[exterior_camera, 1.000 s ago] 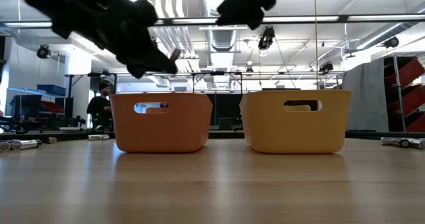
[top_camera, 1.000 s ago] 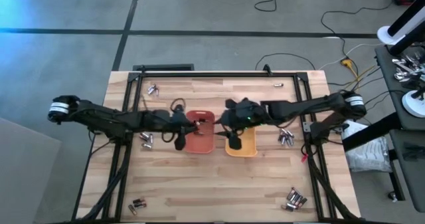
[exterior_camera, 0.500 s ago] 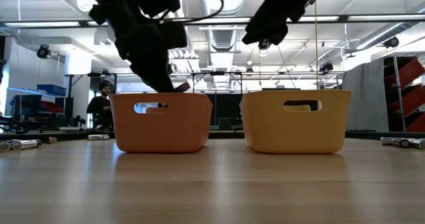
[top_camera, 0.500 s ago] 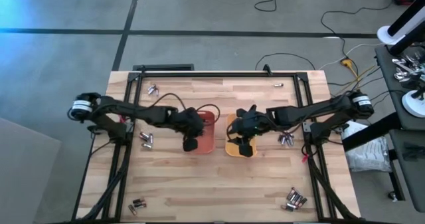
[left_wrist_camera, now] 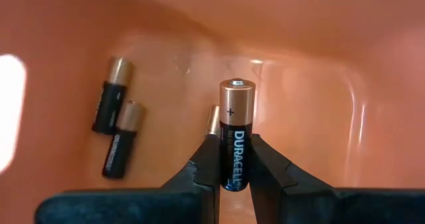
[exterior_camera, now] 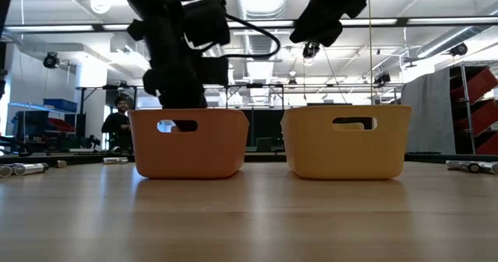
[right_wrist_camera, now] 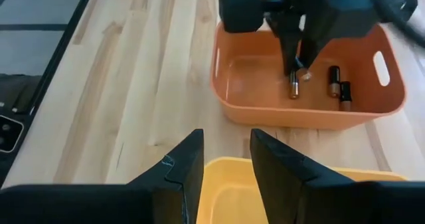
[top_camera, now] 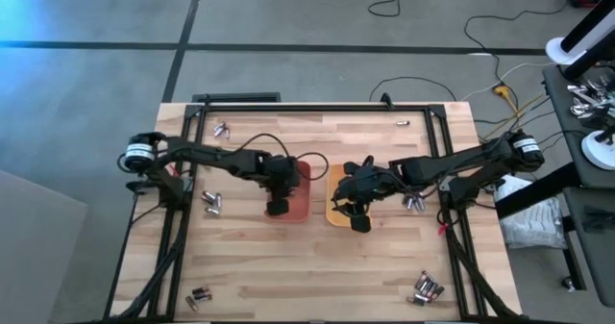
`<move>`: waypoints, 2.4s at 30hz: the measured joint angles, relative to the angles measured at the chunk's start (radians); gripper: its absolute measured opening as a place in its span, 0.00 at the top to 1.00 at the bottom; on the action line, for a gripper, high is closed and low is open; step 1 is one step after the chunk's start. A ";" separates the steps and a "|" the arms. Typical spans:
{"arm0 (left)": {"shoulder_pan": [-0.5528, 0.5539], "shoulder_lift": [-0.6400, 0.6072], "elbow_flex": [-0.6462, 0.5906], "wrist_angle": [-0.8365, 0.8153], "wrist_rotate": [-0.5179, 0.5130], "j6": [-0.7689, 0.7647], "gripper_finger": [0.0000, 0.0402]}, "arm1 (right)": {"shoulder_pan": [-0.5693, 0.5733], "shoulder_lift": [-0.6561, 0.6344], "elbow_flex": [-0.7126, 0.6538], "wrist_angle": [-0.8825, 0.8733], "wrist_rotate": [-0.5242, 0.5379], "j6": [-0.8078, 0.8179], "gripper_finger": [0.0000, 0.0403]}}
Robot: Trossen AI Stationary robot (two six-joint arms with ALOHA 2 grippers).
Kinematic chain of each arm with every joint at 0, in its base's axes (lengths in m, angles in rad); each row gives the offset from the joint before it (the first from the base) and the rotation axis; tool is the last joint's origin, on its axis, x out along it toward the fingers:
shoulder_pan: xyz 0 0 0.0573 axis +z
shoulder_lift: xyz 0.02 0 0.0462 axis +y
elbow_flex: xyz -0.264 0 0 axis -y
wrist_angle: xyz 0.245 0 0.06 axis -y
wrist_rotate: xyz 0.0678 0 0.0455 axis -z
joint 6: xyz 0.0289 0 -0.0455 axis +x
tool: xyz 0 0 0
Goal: Sort batteries
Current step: Put the brown-black battery into the yellow bin, then put the black-silver battery into the yellow bin
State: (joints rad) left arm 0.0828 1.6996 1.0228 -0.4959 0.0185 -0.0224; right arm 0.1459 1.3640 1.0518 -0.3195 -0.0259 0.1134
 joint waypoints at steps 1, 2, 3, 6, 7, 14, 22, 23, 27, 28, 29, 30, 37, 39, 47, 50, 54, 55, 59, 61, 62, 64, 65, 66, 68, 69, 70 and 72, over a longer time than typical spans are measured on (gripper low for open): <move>0.002 0.013 0.012 -0.004 0.000 0.008 0.93 | 0.000 0.000 0.000 0.000 0.000 0.000 0.72; 0.003 0.024 0.025 -0.013 -0.001 0.017 0.93 | 0.000 0.000 0.000 0.001 0.000 0.000 0.73; 0.005 0.037 0.038 -0.025 -0.001 0.027 0.93 | 0.000 0.000 0.000 0.002 0.000 0.002 0.73; 0.013 0.070 0.085 -0.093 -0.001 0.044 0.93 | 0.000 0.000 0.000 0.002 0.000 0.009 0.74; 0.018 0.079 0.101 -0.122 -0.003 0.049 0.93 | 0.000 0.000 0.000 0.002 0.000 0.015 0.74; 0.058 0.103 0.150 -0.161 -0.021 0.081 0.93 | 0.000 0.000 -0.003 -0.016 0.000 0.045 0.76; 0.065 0.139 0.139 -0.160 -0.020 0.078 0.93 | 0.000 0.000 -0.003 -0.022 0.000 0.051 0.75; 0.064 0.146 0.137 -0.158 -0.020 0.077 0.93 | 0.000 0.000 -0.003 -0.022 0.001 0.050 0.75; 0.064 0.157 0.136 -0.147 -0.020 0.068 0.92 | 0.000 0.000 -0.003 -0.017 0.001 0.047 0.75; 0.064 0.159 0.136 -0.148 -0.019 0.063 0.91 | 0.000 0.000 -0.003 -0.017 0.001 0.049 0.75; 0.064 0.161 0.136 -0.149 -0.019 0.059 0.90 | 0.000 0.000 -0.003 -0.017 0.001 0.051 0.76; 0.064 0.161 0.135 -0.149 -0.020 0.058 0.89 | 0.000 0.000 -0.003 -0.016 0.002 0.051 0.76; 0.064 0.161 0.132 -0.147 -0.020 0.045 0.83 | 0.000 0.000 0.000 -0.014 0.002 0.071 0.75; 0.064 0.161 0.130 -0.147 -0.019 0.035 0.84 | 0.000 0.000 0.002 -0.014 0.002 0.083 0.73; 0.062 0.133 0.128 -0.159 0.005 0.007 0.86 | 0.000 -0.024 0.052 -0.107 0.032 0.085 0.62; 0.062 0.093 0.128 -0.158 0.042 -0.015 0.86 | 0.000 -0.043 0.091 -0.196 0.097 0.086 0.57; 0.062 0.031 0.128 -0.167 0.052 -0.013 0.86 | -0.004 -0.047 0.103 -0.278 0.116 0.096 0.50; 0.062 0.012 0.128 -0.169 0.052 -0.006 0.86 | -0.008 -0.047 0.104 -0.294 0.116 0.096 0.48; 0.057 -0.073 0.128 -0.186 0.049 0.000 0.86 | -0.015 -0.061 0.105 -0.394 0.173 0.105 0.43; 0.046 -0.125 0.124 -0.188 0.051 0.002 0.86 | -0.016 -0.066 0.105 -0.457 0.217 0.105 0.41; 0.037 -0.151 0.122 -0.187 0.051 0.003 0.86 | -0.017 -0.069 0.105 -0.489 0.225 0.105 0.40; 0.014 -0.202 0.108 -0.176 0.052 0.003 0.86 | -0.016 -0.076 0.105 -0.554 0.229 0.117 0.38; 0.001 -0.229 0.097 -0.158 0.052 0.003 0.86 | -0.016 -0.080 0.105 -0.581 0.229 0.128 0.38; -0.013 -0.255 0.082 -0.125 0.052 0.004 0.86 | -0.015 -0.083 0.105 -0.610 0.229 0.136 0.37; -0.047 -0.309 0.038 -0.033 0.052 0.012 0.85 | -0.015 -0.089 0.103 -0.661 0.229 0.160 0.36; -0.063 -0.334 0.013 0.013 0.052 0.013 0.85 | -0.015 -0.093 0.098 -0.678 0.229 0.174 0.35; -0.079 -0.355 -0.012 0.060 0.053 0.013 0.85 | -0.015 -0.094 0.089 -0.693 0.229 0.185 0.35; -0.112 -0.394 -0.067 0.139 0.054 0.014 0.85 | -0.016 -0.100 0.062 -0.711 0.229 0.204 0.34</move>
State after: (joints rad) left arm -0.0294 1.3057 0.9555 -0.3571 0.0723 -0.0086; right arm 0.1303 1.2643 1.1139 -1.0309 0.2035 0.3178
